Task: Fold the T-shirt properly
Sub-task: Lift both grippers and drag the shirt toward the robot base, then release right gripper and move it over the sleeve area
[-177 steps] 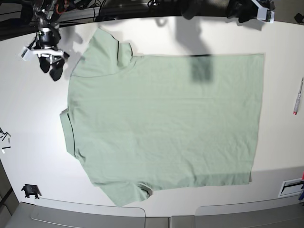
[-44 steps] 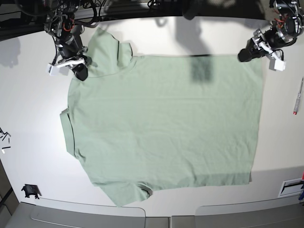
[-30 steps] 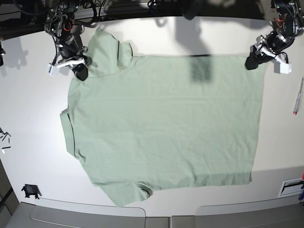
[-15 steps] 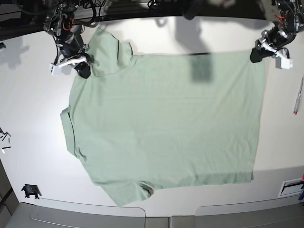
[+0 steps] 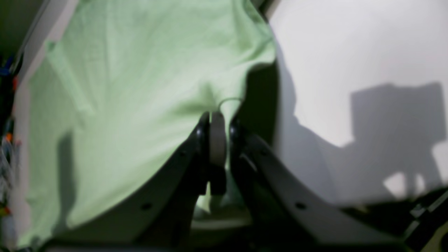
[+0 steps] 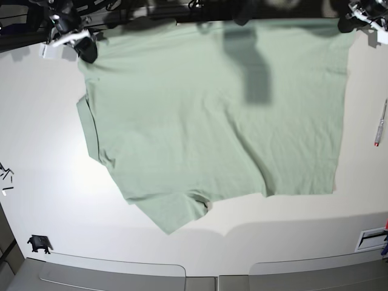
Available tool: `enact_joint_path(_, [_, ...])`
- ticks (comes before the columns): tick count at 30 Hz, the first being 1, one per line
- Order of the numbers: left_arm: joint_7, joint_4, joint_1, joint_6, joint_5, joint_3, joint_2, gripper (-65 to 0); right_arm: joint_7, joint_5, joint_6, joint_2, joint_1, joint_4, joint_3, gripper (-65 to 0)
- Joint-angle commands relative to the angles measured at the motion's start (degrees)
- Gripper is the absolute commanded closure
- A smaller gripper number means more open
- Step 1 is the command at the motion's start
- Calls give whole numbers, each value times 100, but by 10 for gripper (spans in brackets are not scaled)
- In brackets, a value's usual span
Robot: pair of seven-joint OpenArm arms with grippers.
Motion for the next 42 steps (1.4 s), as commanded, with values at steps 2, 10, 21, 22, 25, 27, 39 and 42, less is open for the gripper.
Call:
enact_joint_path(2, [44,175,247,-127,-310,-243,-114,0,87,278,-7,74,-238,151,190,0])
enact_joint_path(10, [146,623,236,-251,-772,-529,-114,0,24,903,192,63,-284,304,358,0])
enact_joint_path(21, [-940,713,-1231,-245,636,-317,-118,0,323,-372,170,101,1248,291,-164,0])
enact_joint_path(22, [-957,713,-1360,-245,787,-240,-118,0,422,-588,140,98,1346,291,-345,0])
enact_joint_path(25, [-960,713,-1652,-247,1266,68,-118,0,686,-1268,-83,94,1578,291,-960,0])
enact_joint_path(27, [-1091,713,-1740,-245,1589,291,-118,0,785,-1775,-280,94,1703,280,-1340,0])
enact_joint_path(39, [-1687,713,-1751,404,2699,728,-120,-139,1099,-2973,-791,79,1810,280,-2061,-47])
enact_joint_path(42, [-1685,715,-1753,407,2693,726,-146,-291,1078,-2970,-767,79,1812,284,-2063,-302])
